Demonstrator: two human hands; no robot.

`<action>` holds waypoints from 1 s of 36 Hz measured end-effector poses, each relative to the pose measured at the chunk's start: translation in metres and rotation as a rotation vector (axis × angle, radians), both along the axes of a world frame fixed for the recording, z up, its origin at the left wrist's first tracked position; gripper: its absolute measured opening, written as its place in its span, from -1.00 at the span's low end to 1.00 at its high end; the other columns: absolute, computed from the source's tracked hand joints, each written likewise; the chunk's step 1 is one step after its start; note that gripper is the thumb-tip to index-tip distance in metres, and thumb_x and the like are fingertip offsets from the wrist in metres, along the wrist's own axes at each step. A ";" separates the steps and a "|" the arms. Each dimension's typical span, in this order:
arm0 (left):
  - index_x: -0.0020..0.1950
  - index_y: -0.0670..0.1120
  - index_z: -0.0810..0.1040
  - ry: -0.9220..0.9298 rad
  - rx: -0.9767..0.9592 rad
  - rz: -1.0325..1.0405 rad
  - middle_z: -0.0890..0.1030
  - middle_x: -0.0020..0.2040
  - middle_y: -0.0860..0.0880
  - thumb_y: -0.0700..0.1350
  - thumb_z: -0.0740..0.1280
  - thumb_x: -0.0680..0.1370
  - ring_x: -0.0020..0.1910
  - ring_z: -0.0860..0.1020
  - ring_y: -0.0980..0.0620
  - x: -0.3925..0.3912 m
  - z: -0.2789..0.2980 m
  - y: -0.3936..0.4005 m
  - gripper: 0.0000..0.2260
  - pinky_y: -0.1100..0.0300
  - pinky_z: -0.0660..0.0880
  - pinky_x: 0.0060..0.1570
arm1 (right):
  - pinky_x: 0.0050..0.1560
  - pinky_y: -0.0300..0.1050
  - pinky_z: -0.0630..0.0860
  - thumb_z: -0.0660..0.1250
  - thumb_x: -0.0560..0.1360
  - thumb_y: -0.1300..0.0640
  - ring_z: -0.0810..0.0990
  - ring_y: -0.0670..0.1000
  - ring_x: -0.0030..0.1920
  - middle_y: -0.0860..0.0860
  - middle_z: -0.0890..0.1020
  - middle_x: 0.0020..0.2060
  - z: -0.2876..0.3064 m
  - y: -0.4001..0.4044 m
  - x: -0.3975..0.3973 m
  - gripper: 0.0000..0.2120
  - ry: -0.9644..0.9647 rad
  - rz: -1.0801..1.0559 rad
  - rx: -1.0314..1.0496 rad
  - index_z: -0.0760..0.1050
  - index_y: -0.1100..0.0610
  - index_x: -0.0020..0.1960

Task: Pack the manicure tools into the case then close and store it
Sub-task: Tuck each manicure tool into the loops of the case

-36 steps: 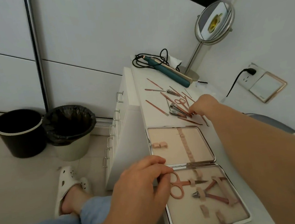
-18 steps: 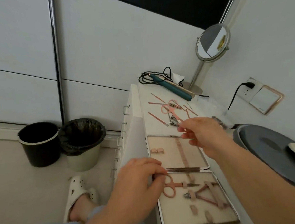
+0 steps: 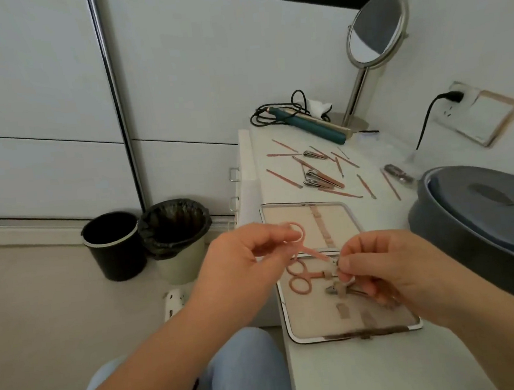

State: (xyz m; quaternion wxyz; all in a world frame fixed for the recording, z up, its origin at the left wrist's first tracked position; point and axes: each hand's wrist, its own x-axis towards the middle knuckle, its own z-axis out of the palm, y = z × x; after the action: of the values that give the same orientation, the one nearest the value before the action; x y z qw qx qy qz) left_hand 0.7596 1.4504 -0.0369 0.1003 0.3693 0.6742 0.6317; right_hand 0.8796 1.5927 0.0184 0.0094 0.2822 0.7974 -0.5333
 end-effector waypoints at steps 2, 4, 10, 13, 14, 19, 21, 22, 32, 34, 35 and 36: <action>-0.20 0.31 0.60 0.052 -0.067 0.040 0.64 -0.17 0.30 -0.08 0.45 0.35 -0.15 0.59 0.30 0.001 0.001 0.001 -0.76 0.37 0.50 -0.04 | -0.59 -0.30 0.26 0.35 0.40 0.25 0.32 -0.10 -0.61 0.02 0.52 -0.57 -0.003 0.001 0.003 -0.85 0.043 -0.048 -0.037 0.60 0.16 -0.33; -0.23 0.32 0.58 0.150 -0.159 0.069 0.60 -0.19 0.36 -0.06 0.45 0.35 -0.18 0.56 0.35 0.003 0.003 0.001 -0.77 0.51 0.43 -0.10 | -0.62 -0.31 0.24 0.37 0.40 0.27 0.30 -0.11 -0.63 -0.01 0.56 -0.57 -0.004 0.002 0.006 -0.93 0.094 -0.079 -0.047 0.58 0.18 -0.26; -0.10 0.27 0.59 0.457 -0.493 0.188 0.53 -0.33 0.31 0.13 0.37 0.39 -0.17 0.48 0.25 0.008 0.011 0.003 -0.89 0.34 0.44 -0.20 | -0.58 -0.46 0.34 0.43 0.35 0.28 0.43 -0.24 -0.63 -0.03 0.65 -0.49 -0.011 0.006 0.010 -0.96 0.164 -0.079 0.076 0.60 0.20 -0.20; -0.06 0.27 0.59 0.566 -0.567 0.260 0.59 -0.23 0.21 0.17 0.31 0.39 -0.15 0.42 0.21 0.009 0.014 0.004 -0.84 0.32 0.33 -0.30 | -0.53 -0.50 0.33 0.45 0.35 0.20 0.45 -0.26 -0.59 -0.06 0.67 -0.45 -0.017 0.008 0.011 -0.96 0.182 -0.032 0.189 0.61 0.10 -0.21; -0.06 0.27 0.59 0.589 -0.579 0.276 0.60 -0.22 0.19 0.18 0.30 0.39 -0.12 0.43 0.19 0.009 0.015 0.004 -0.84 0.28 0.33 -0.28 | -0.52 -0.50 0.34 0.46 0.34 0.17 0.46 -0.26 -0.57 -0.07 0.67 -0.43 -0.018 0.009 0.011 -0.96 0.190 -0.027 0.221 0.61 0.07 -0.22; -0.09 0.26 0.60 0.670 -0.620 0.305 0.60 -0.23 0.21 0.18 0.30 0.40 -0.09 0.43 0.17 0.009 0.018 0.000 -0.85 0.21 0.36 -0.23 | -0.46 -0.44 0.41 0.48 0.30 0.06 0.49 -0.24 -0.48 -0.11 0.66 -0.39 -0.022 0.011 0.014 -0.94 0.270 -0.035 0.304 0.63 -0.08 -0.27; -0.12 0.25 0.61 0.699 -0.639 0.296 0.57 -0.25 0.22 0.20 0.27 0.39 -0.12 0.41 0.17 0.009 0.020 -0.004 -0.83 0.20 0.35 -0.24 | -0.45 -0.42 0.40 0.47 0.30 0.04 0.46 -0.23 -0.47 -0.14 0.64 -0.39 -0.024 0.012 0.017 -0.87 0.297 -0.027 0.355 0.62 -0.21 -0.25; -0.13 0.24 0.61 0.711 -0.655 0.282 0.55 -0.25 0.22 0.21 0.24 0.37 -0.14 0.41 0.17 0.010 0.021 -0.006 -0.80 0.20 0.34 -0.25 | -0.46 -0.41 0.39 0.46 0.31 0.02 0.45 -0.22 -0.47 -0.15 0.63 -0.38 -0.024 0.012 0.018 -0.84 0.301 -0.015 0.388 0.60 -0.26 -0.25; -0.29 0.15 0.64 0.792 -0.769 0.187 0.51 -0.28 0.18 0.07 0.42 0.29 -0.22 0.44 0.09 0.022 0.027 -0.019 -0.95 0.21 0.32 -0.34 | -0.41 -0.33 0.45 0.42 0.31 0.01 0.50 -0.11 -0.40 -0.07 0.63 -0.33 -0.040 0.017 0.036 -0.84 0.288 0.083 0.414 0.60 -0.26 -0.20; -0.30 0.18 0.63 0.794 -0.841 0.173 0.54 -0.27 0.19 0.08 0.43 0.30 -0.23 0.45 0.10 0.023 0.032 -0.021 -0.98 0.30 0.23 -0.38 | -0.39 -0.35 0.45 0.41 0.30 -0.02 0.52 -0.09 -0.35 -0.10 0.64 -0.32 -0.043 0.020 0.038 -0.87 0.293 0.071 0.427 0.60 -0.25 -0.19; -0.28 0.21 0.63 0.798 -0.888 0.173 0.54 -0.26 0.20 0.10 0.40 0.33 -0.21 0.43 0.12 0.022 0.033 -0.022 -0.97 0.34 0.19 -0.38 | -0.42 -0.38 0.44 0.41 0.31 -0.02 0.52 -0.09 -0.34 -0.12 0.64 -0.32 -0.045 0.021 0.039 -0.87 0.303 0.058 0.420 0.60 -0.25 -0.19; -0.25 0.23 0.62 0.821 -0.936 0.169 0.53 -0.25 0.19 0.13 0.35 0.35 -0.20 0.41 0.14 0.020 0.032 -0.022 -0.93 0.35 0.18 -0.37 | -0.44 -0.41 0.42 0.42 0.32 -0.01 0.52 -0.11 -0.33 -0.14 0.63 -0.32 -0.046 0.022 0.039 -0.87 0.311 0.045 0.414 0.60 -0.25 -0.19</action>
State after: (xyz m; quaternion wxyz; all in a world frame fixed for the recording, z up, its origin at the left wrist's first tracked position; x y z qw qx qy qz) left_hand 0.7801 1.4282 -0.0048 -0.0660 0.4440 0.8898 0.0821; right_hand 0.9189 1.6149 -0.0280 -0.1593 0.1752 0.8876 -0.3952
